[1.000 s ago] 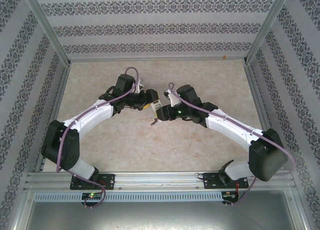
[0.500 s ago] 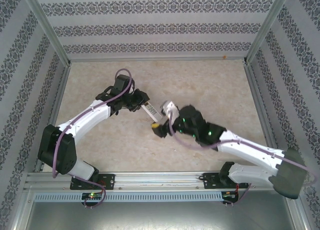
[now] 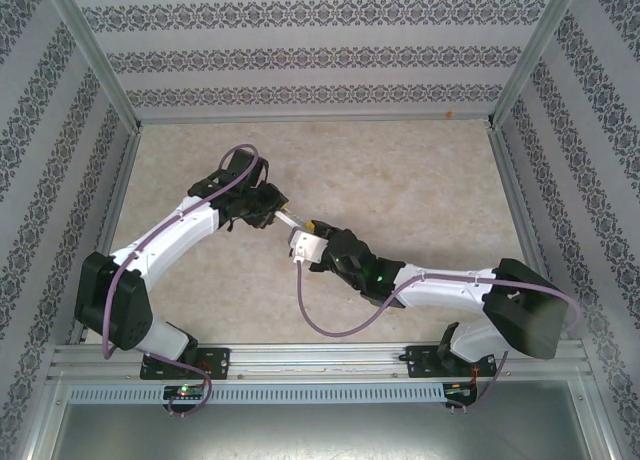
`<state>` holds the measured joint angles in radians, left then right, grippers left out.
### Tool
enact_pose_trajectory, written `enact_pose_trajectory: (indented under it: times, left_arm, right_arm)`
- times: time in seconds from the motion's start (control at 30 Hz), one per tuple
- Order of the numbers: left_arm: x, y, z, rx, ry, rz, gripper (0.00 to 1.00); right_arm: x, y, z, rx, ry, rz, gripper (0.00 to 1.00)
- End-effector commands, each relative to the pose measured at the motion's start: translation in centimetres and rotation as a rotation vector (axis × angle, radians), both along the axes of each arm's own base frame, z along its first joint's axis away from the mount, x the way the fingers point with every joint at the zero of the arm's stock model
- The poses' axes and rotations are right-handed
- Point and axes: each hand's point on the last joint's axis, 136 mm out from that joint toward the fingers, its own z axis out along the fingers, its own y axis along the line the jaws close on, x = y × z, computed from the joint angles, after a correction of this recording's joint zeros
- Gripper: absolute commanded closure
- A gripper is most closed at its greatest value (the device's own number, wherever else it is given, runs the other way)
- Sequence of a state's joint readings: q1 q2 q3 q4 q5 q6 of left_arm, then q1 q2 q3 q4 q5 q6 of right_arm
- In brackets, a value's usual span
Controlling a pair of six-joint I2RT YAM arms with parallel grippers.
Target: Load the batteries into the remote control
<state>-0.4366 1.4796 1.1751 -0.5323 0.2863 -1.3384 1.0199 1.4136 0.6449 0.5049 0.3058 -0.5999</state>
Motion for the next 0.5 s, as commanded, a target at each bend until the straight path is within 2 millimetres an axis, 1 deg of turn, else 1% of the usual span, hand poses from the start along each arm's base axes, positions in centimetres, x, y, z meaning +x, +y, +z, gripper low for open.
enact_pose_trajectory:
  times: [0.0,0.03,0.07,0.13,0.2,0.23,0.3,0.33,0.4,0.47]
  left_arm:
    - [-0.7,-0.1,1.3,-0.042,-0.004,0.031,0.87]
    - [-0.4,-0.3,1.6,-0.052,-0.027,0.015,0.83]
    - [-0.1,-0.7,2.1,-0.066,-0.06,-0.004,0.76]
    - [1.1,-1.1,4.3,-0.091,-0.2,-0.057,0.47]
    - [2.3,-1.1,7.8,-0.098,-0.412,-0.119,0.23]
    - [2.6,-0.7,9.7,-0.08,-0.523,-0.14,0.16]
    - [2.3,-0.5,13.7,-0.062,-0.75,-0.226,0.08]
    - [1.9,-0.4,15.3,-0.063,-0.839,-0.27,0.07]
    - [0.7,-0.7,17.8,-0.097,-0.978,-0.365,0.07]
    - [0.2,-0.7,18.8,-0.157,-1.009,-0.416,0.06]
  right_arm:
    - [0.2,1.4,2.2,0.099,0.01,0.032,0.75]
    - [0.0,1.5,2.2,0.12,0.038,0.042,0.77]
    - [-0.2,1.4,2.4,0.14,0.068,0.047,0.79]
    - [-0.4,1.1,3.3,0.215,0.168,0.056,0.9]
    - [-0.9,0.6,4.6,0.312,0.32,0.092,0.97]
    - [-1.1,0.4,5.3,0.386,0.432,0.116,0.96]
    - [-1.7,0.1,6.8,0.522,0.644,0.178,0.94]
    - [-1.5,-0.2,7.6,0.588,0.746,0.174,0.92]
    - [-1.1,-0.9,9.6,0.711,0.899,0.177,0.9]
    - [-0.4,-1.7,11.5,0.822,1.001,0.167,0.89]
